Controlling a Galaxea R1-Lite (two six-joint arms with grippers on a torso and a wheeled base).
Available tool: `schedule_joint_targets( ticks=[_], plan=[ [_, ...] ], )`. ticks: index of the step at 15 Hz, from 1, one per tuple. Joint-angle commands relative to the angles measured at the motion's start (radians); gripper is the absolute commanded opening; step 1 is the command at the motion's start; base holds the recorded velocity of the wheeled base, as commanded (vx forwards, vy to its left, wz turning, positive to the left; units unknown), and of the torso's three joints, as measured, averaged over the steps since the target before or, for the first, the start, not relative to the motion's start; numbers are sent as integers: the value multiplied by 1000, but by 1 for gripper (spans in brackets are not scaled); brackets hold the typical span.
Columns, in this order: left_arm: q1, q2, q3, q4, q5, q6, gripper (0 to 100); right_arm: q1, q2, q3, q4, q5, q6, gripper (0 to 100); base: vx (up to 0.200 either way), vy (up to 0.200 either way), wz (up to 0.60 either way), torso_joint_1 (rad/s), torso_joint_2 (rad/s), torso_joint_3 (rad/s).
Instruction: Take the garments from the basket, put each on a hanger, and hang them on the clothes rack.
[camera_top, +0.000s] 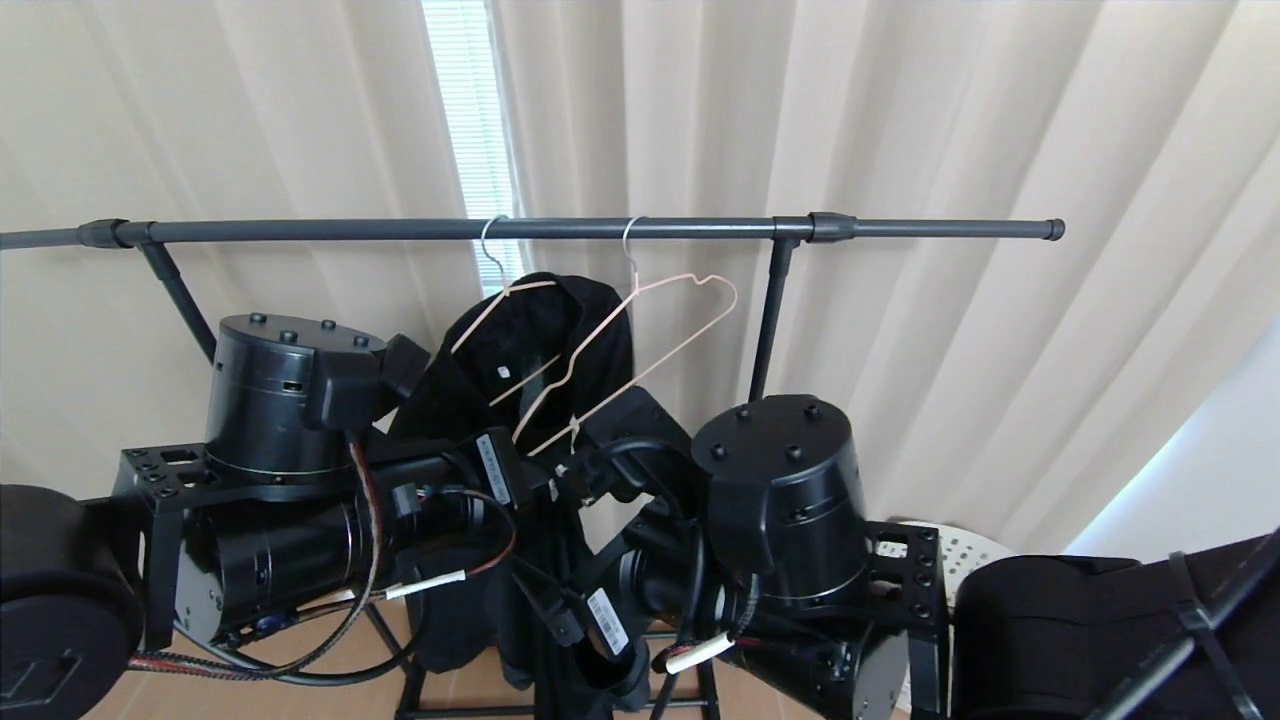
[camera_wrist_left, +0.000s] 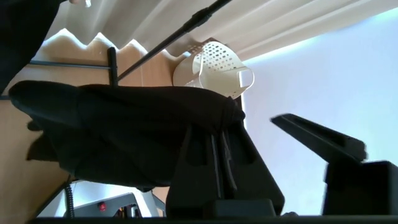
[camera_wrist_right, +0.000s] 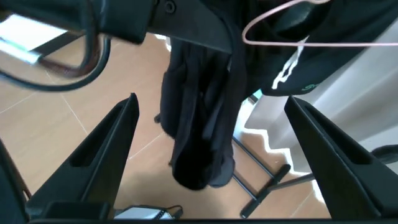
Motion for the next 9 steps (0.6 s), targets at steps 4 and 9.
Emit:
schedule_joint_targets(
  ticks=[4, 9],
  plan=[
    [-2, -3, 0, 0, 15, 1, 0, -56, 88, -45, 1, -84, -9, 100, 0, 0, 0, 0, 0, 0],
    [-1, -29, 7, 0, 15, 33, 0, -120, 100, -45, 6, -84, -58, 100, 0, 0, 0, 0, 0, 0]
  ],
)
